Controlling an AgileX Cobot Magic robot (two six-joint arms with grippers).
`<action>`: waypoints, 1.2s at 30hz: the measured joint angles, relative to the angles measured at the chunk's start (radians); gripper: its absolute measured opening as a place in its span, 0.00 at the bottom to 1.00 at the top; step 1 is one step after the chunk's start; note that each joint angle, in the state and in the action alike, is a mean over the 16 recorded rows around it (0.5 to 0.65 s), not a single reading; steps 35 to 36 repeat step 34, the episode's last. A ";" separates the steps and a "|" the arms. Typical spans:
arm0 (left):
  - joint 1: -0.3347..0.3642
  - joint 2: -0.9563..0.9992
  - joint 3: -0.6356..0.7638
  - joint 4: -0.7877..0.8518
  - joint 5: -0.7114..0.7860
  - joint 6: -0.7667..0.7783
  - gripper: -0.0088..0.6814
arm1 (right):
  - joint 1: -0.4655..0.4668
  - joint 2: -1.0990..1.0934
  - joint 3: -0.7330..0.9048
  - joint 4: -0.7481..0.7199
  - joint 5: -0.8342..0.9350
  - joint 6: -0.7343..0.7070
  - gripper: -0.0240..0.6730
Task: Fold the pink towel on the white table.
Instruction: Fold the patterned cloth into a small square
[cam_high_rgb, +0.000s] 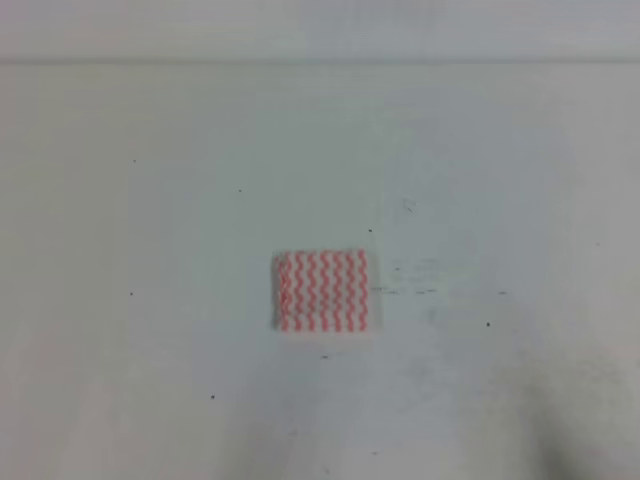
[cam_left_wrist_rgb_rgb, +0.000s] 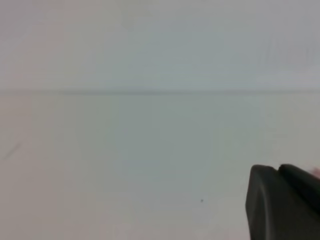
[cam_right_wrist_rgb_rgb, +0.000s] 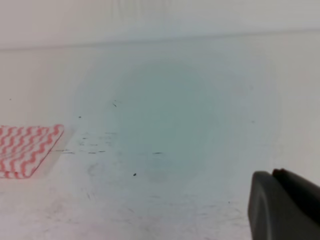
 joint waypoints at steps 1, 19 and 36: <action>0.022 -0.005 0.001 0.022 0.021 -0.021 0.01 | 0.000 0.000 0.000 0.000 0.000 0.000 0.01; 0.108 -0.031 0.003 0.090 0.228 -0.075 0.01 | 0.000 -0.005 0.000 0.000 0.001 0.000 0.01; 0.108 -0.029 0.005 0.090 0.227 -0.075 0.01 | 0.000 -0.005 0.000 0.000 0.000 0.000 0.01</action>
